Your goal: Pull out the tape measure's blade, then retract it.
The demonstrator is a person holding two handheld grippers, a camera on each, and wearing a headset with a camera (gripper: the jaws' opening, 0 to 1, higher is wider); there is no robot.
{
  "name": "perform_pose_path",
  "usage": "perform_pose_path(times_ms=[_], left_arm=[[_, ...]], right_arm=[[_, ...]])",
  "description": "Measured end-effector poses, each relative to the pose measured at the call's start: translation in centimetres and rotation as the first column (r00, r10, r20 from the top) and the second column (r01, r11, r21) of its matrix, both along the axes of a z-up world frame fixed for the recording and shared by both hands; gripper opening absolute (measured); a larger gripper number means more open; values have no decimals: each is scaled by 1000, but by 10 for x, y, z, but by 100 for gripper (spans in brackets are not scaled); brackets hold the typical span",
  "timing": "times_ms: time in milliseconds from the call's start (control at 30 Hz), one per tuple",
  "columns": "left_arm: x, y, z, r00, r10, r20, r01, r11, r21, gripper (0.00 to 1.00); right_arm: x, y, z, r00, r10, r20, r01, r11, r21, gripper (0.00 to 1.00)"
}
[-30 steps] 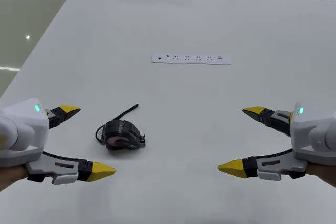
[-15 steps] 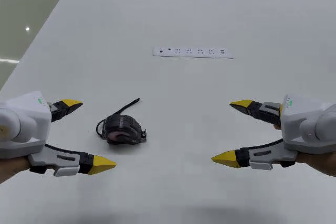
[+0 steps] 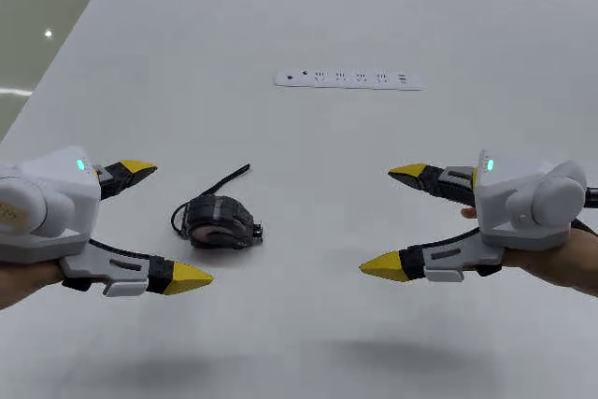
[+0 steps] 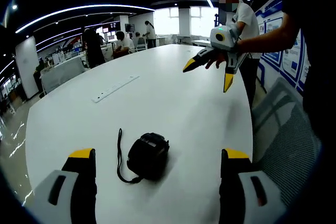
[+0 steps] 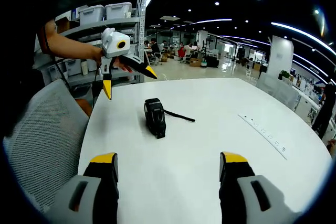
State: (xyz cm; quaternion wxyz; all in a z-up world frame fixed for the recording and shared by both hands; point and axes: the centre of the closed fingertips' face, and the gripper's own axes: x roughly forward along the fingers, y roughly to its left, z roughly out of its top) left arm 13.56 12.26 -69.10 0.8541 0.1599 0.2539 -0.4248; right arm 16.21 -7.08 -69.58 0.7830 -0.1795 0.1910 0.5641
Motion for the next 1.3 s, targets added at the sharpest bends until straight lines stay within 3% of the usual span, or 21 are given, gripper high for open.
perform_pose_path(times_ms=[367, 667, 1000, 1167, 1300], left_arm=[[8, 1, -14, 999, -42, -29, 43, 999, 34, 97], [15, 3, -25, 996, -81, -43, 84, 995, 61, 89], [20, 6, -35, 989, -140, -52, 145, 983, 116, 74], [20, 7, -41, 981, -181, -62, 189, 970, 153, 66], [21, 6, -44, 978, -200, -66, 209, 964, 166, 64]], right_arm=[[11, 17, -14, 998, 64, -12, -64, 998, -22, 80], [17, 26, -23, 993, 117, -9, -117, 992, -47, 76], [24, 40, -32, 984, 177, 11, -175, 982, -71, 69], [25, 50, -36, 979, 205, 19, -203, 976, -76, 65], [24, 57, -42, 973, 229, 19, -227, 970, -82, 63]])
